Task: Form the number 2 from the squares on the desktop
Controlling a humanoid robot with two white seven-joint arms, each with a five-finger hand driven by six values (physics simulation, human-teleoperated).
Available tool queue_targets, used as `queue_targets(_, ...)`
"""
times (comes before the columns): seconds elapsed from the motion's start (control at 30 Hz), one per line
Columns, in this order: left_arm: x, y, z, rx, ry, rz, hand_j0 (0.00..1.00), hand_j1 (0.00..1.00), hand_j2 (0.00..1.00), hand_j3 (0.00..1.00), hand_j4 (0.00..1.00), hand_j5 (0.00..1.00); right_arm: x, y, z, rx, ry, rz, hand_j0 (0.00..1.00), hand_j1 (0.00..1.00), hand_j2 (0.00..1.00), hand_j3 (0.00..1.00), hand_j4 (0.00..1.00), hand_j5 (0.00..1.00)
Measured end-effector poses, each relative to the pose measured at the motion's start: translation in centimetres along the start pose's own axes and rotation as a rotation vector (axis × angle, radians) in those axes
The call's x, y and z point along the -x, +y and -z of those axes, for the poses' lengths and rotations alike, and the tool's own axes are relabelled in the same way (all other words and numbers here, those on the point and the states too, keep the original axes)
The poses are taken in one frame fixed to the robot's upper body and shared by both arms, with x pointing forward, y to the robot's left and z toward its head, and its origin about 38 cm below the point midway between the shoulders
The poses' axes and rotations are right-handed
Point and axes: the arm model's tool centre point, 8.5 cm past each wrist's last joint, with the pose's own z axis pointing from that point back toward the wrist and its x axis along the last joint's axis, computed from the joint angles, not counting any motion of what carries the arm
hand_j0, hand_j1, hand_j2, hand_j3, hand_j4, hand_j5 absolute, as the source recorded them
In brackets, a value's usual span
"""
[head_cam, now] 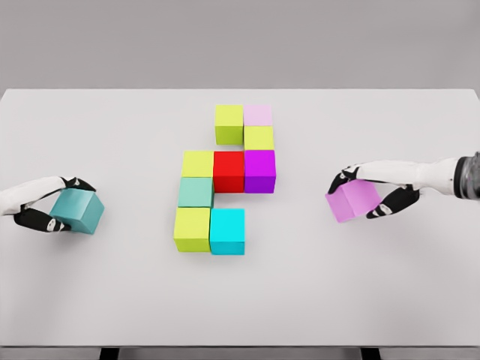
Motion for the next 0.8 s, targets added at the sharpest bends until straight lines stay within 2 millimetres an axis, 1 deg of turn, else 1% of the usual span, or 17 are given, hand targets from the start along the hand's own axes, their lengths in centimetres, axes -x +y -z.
queue_targets(0.07,0.0,0.1,0.0,-0.003,0.004,-0.006,0.62,0.62,0.62,0.62,0.62,0.62,-1.2,0.0,0.9,-0.002,-0.043,-0.012,0.57,0.57,0.57,0.57,0.57,0.57)
queue_targets(0.17,0.0,0.4,0.0,-0.008,0.007,-0.008,0.56,0.56,0.56,0.56,0.56,0.56,-3.1,0.1,1.9,-0.006,-0.111,-0.048,0.55,0.55,0.55,0.55,0.55,0.55)
queue_targets(0.27,0.0,0.4,0.0,-0.009,0.007,-0.010,0.52,0.52,0.52,0.52,0.52,0.52,-4.9,-1.5,1.6,0.012,-0.179,-0.160,0.56,0.56,0.56,0.56,0.56,0.56)
queue_targets(0.4,0.0,0.6,-0.1,-0.014,0.006,-0.013,0.48,0.48,0.48,0.48,0.48,0.48,-7.0,-2.0,0.9,0.008,-0.322,-0.337,0.57,0.57,0.57,0.57,0.57,0.57)
queue_targets(0.43,-0.1,0.6,-0.1,-0.016,0.007,-0.014,0.48,0.48,0.48,0.48,0.48,0.48,-7.6,-2.6,0.6,0.009,-0.342,-0.392,0.57,0.57,0.57,0.57,0.57,0.57)
queue_targets(0.5,-0.6,1.8,0.1,-0.045,0.002,-0.015,0.46,0.46,0.46,0.46,0.46,0.46,-8.2,-2.7,0.9,-0.016,-0.362,-0.472,0.57,0.57,0.57,0.57,0.57,0.57)
queue_targets(0.53,-0.8,1.9,0.2,-0.051,0.000,-0.021,0.46,0.46,0.46,0.46,0.46,0.46,-8.6,-2.8,1.1,-0.026,-0.370,-0.503,0.57,0.57,0.57,0.57,0.57,0.57)
queue_targets(0.6,-1.2,2.6,0.4,-0.071,-0.007,-0.025,0.45,0.45,0.45,0.45,0.45,0.45,-8.9,-2.2,1.9,-0.055,-0.386,-0.538,0.58,0.58,0.58,0.58,0.58,0.58)
queue_targets(0.7,-1.5,3.2,0.6,-0.086,-0.003,-0.038,0.45,0.45,0.45,0.45,0.45,0.45,-9.5,-1.4,3.6,-0.086,-0.412,-0.568,0.59,0.59,0.59,0.59,0.59,0.59)
queue_targets(0.77,-1.8,3.5,0.8,-0.099,-0.010,-0.043,0.44,0.44,0.44,0.44,0.44,0.44,-10.0,-1.5,4.4,-0.090,-0.428,-0.589,0.59,0.59,0.59,0.59,0.59,0.59)
queue_targets(0.8,-2.2,4.0,0.9,-0.112,-0.020,-0.042,0.43,0.43,0.43,0.43,0.43,0.43,-10.3,-1.4,4.7,-0.093,-0.434,-0.598,0.59,0.59,0.59,0.59,0.59,0.59)
